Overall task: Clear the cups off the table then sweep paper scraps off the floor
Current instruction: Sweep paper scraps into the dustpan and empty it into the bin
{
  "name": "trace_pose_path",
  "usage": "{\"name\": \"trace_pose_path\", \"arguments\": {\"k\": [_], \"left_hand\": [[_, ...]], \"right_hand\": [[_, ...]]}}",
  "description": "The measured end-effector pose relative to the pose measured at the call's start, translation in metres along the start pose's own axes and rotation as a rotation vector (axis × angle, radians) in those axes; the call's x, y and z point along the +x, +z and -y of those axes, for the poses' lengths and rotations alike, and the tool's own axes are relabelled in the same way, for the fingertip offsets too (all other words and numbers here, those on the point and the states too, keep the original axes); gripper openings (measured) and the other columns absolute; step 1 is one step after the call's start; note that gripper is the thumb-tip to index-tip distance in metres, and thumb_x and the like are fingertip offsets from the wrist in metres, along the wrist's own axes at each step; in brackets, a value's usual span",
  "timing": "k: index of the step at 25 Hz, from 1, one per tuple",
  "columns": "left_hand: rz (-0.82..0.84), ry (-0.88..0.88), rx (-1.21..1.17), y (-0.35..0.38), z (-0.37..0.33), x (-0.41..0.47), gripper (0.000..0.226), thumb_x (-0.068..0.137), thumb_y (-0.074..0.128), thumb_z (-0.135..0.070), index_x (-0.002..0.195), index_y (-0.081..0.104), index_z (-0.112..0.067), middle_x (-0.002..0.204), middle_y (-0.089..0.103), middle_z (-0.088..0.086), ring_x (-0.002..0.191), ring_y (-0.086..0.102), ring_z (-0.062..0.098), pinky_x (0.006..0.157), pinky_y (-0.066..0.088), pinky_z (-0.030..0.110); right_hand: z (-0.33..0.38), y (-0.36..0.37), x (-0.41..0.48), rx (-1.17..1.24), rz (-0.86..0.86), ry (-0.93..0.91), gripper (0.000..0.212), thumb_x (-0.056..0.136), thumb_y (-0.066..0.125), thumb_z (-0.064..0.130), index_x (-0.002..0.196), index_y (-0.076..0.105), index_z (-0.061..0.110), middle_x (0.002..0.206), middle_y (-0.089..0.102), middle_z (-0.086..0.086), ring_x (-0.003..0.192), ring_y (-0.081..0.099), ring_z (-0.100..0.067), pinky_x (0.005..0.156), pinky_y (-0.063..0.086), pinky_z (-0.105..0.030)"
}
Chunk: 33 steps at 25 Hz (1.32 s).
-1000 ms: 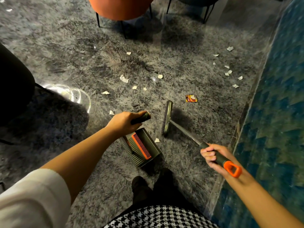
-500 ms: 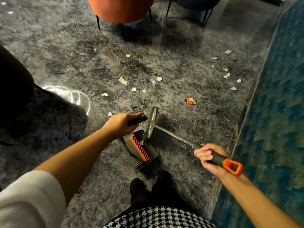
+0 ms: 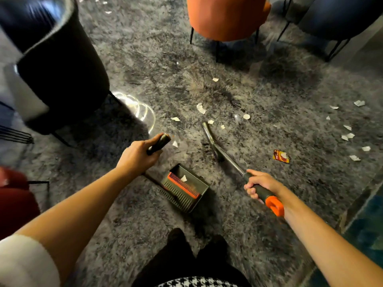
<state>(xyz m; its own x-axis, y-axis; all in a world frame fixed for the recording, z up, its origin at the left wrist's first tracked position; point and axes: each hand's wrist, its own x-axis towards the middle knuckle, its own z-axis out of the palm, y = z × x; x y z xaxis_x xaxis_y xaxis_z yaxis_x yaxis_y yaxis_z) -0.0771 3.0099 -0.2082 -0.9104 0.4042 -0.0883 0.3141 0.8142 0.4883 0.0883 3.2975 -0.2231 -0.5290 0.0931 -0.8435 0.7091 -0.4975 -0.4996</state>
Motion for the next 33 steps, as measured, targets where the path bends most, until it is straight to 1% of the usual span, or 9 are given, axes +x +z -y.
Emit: {"name": "trace_pose_path", "arguments": {"k": [4,8,13,15,17,21,27,31,33], "left_hand": [[-0.111,-0.088,-0.035,-0.028,0.033,0.006,0.054,0.085,0.064,-0.025,0.135,0.048,-0.039,0.087,0.066,0.017,0.079,0.067,0.036,0.067,0.052,0.040],[-0.160,-0.083,-0.071,-0.054,0.077,0.047,0.052,0.085,0.064,-0.024,0.134,0.051,-0.035,0.089,0.068,0.017,0.082,0.067,0.037,0.069,0.053,0.041],[0.024,0.001,-0.087,-0.083,0.143,0.133,0.053,0.085,0.067,-0.024,0.135,0.050,-0.036,0.076,0.060,0.009,0.078,0.066,0.032,0.059,0.045,0.030],[0.110,0.056,-0.050,-0.093,0.169,0.166,0.054,0.086,0.066,-0.025,0.135,0.049,-0.037,0.077,0.061,0.004,0.079,0.066,0.027,0.060,0.045,0.030],[0.177,0.105,-0.013,-0.097,0.192,0.194,0.055,0.087,0.065,-0.027,0.137,0.046,-0.039,0.086,0.067,0.004,0.083,0.066,0.024,0.066,0.046,0.033],[0.144,0.145,0.042,-0.108,0.226,0.234,0.054,0.086,0.066,-0.030,0.136,0.048,-0.039,0.074,0.058,0.002,0.080,0.065,0.028,0.065,0.044,0.034],[0.148,0.177,0.016,-0.120,0.244,0.269,0.052,0.086,0.065,-0.028,0.135,0.050,-0.036,0.081,0.066,0.011,0.083,0.066,0.032,0.071,0.051,0.042],[0.171,0.175,0.020,-0.124,0.251,0.283,0.053,0.086,0.065,-0.029,0.136,0.049,-0.036,0.082,0.066,0.012,0.084,0.065,0.033,0.068,0.047,0.038],[0.183,0.175,0.018,-0.124,0.253,0.285,0.053,0.086,0.065,-0.031,0.137,0.048,-0.036,0.087,0.067,0.012,0.088,0.065,0.033,0.068,0.046,0.037]], "right_hand": [[0.034,0.031,0.034,-0.021,0.006,0.019,0.064,0.092,0.027,-0.013,0.150,0.013,0.013,0.065,0.036,-0.011,0.024,0.040,-0.008,0.028,0.031,-0.011],[0.063,0.077,0.078,-0.058,-0.006,0.032,0.063,0.092,0.027,-0.013,0.148,0.013,0.013,0.064,0.036,-0.011,0.023,0.040,-0.008,0.027,0.032,-0.011],[0.089,0.149,0.135,-0.192,-0.112,-0.013,0.070,0.086,0.036,-0.017,0.148,0.017,0.009,0.062,0.044,-0.014,0.025,0.043,-0.011,0.029,0.035,-0.014],[0.093,0.181,0.157,-0.286,-0.145,-0.017,0.058,0.084,0.041,-0.017,0.137,0.032,0.004,0.061,0.046,-0.015,0.027,0.044,-0.012,0.030,0.035,-0.015],[0.096,0.213,0.173,-0.402,-0.160,0.003,0.037,0.082,0.044,-0.016,0.115,0.040,-0.001,0.061,0.046,-0.014,0.028,0.044,-0.012,0.030,0.035,-0.015],[0.094,0.259,0.191,-0.660,-0.159,0.092,0.064,0.077,0.051,-0.014,0.137,0.035,0.001,0.070,0.054,-0.014,0.032,0.049,-0.014,0.032,0.038,-0.016],[0.092,0.294,0.174,-0.636,-0.062,0.195,0.074,0.077,0.051,-0.012,0.145,0.029,0.008,0.072,0.054,-0.015,0.035,0.051,-0.015,0.035,0.040,-0.018],[0.116,0.294,0.156,-0.425,-0.001,0.215,0.068,0.082,0.038,-0.019,0.145,0.028,0.005,0.048,0.047,-0.012,0.028,0.043,-0.013,0.029,0.033,-0.015],[0.131,0.290,0.145,-0.294,0.037,0.224,0.061,0.085,0.030,-0.021,0.143,0.029,0.000,0.051,0.043,-0.012,0.026,0.040,-0.012,0.027,0.031,-0.013]]}}
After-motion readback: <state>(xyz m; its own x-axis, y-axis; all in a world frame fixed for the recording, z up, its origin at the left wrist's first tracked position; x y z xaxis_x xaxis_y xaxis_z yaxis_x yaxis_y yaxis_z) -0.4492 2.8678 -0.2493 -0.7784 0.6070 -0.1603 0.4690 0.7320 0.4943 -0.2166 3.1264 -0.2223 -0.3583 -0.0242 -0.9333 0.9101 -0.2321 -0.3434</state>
